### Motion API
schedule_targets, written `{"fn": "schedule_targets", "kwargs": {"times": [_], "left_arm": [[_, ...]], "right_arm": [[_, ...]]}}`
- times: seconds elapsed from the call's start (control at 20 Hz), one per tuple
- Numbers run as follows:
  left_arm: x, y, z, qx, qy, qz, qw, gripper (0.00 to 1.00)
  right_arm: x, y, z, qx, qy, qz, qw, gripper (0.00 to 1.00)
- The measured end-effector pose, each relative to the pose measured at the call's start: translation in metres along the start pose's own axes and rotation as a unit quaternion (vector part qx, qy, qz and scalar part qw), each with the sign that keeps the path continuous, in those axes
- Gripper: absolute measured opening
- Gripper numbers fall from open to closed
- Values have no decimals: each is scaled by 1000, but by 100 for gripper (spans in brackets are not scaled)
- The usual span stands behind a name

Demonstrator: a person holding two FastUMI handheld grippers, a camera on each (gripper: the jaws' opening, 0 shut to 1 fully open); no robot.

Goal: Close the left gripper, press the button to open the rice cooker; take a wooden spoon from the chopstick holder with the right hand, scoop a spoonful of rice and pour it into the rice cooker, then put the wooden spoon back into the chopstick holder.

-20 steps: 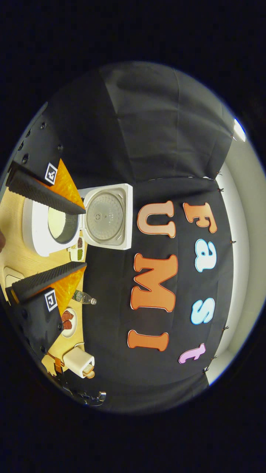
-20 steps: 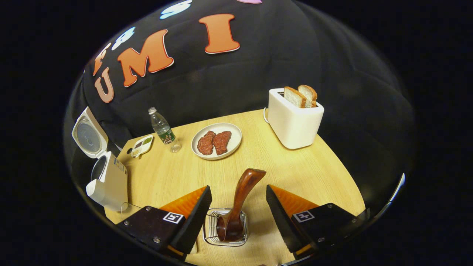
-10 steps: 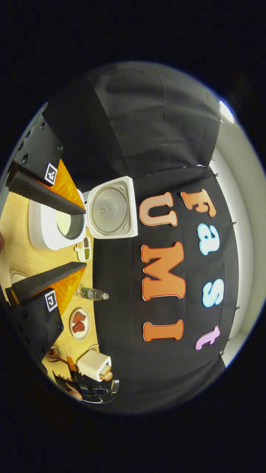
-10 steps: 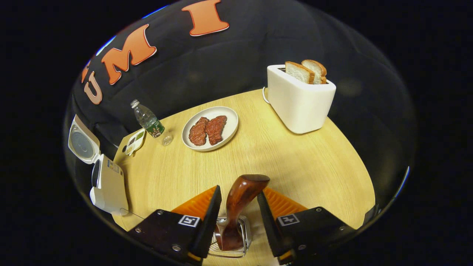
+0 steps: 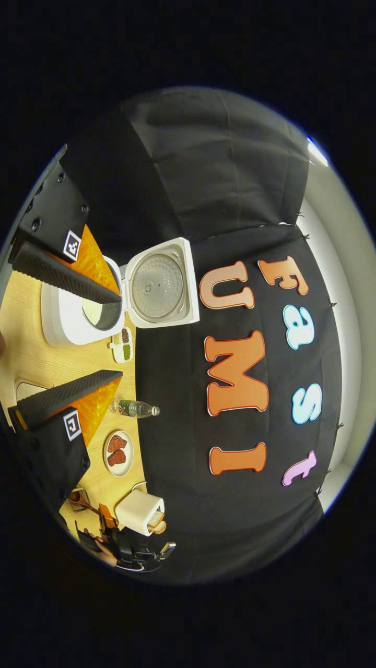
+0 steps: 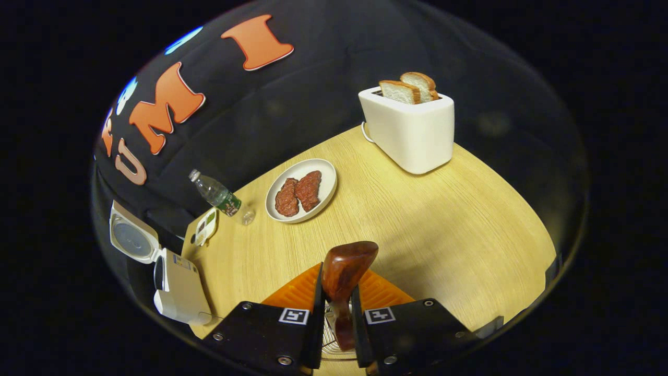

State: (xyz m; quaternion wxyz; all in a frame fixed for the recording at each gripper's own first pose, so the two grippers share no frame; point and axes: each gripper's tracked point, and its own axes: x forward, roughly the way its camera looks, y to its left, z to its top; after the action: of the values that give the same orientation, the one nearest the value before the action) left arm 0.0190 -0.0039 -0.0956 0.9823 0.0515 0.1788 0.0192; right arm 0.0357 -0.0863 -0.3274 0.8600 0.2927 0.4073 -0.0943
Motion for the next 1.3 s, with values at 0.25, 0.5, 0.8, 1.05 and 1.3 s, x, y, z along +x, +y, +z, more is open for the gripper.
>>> {"fn": "schedule_targets", "kwargs": {"times": [0.25,0.5,0.8,1.05,1.3], "left_arm": [[7,0,2,5,-4,-9,1000,88],[13,-2,3,2,-8,-18,1000,88],[17,-1,6,2,-15,-32,999,87],[17,13,6,-11,-20,-30,999,88],[16,32,-9,-30,-10,-27,999,87]], "right_arm": [[-20,-5,-3,36,-52,11,998,25],[-38,-6,-11,45,-83,13,995,25],[-62,-8,-1,87,-113,-13,990,14],[-102,16,28,37,-174,-19,984,14],[-145,77,31,-7,-201,28,979,14]]}}
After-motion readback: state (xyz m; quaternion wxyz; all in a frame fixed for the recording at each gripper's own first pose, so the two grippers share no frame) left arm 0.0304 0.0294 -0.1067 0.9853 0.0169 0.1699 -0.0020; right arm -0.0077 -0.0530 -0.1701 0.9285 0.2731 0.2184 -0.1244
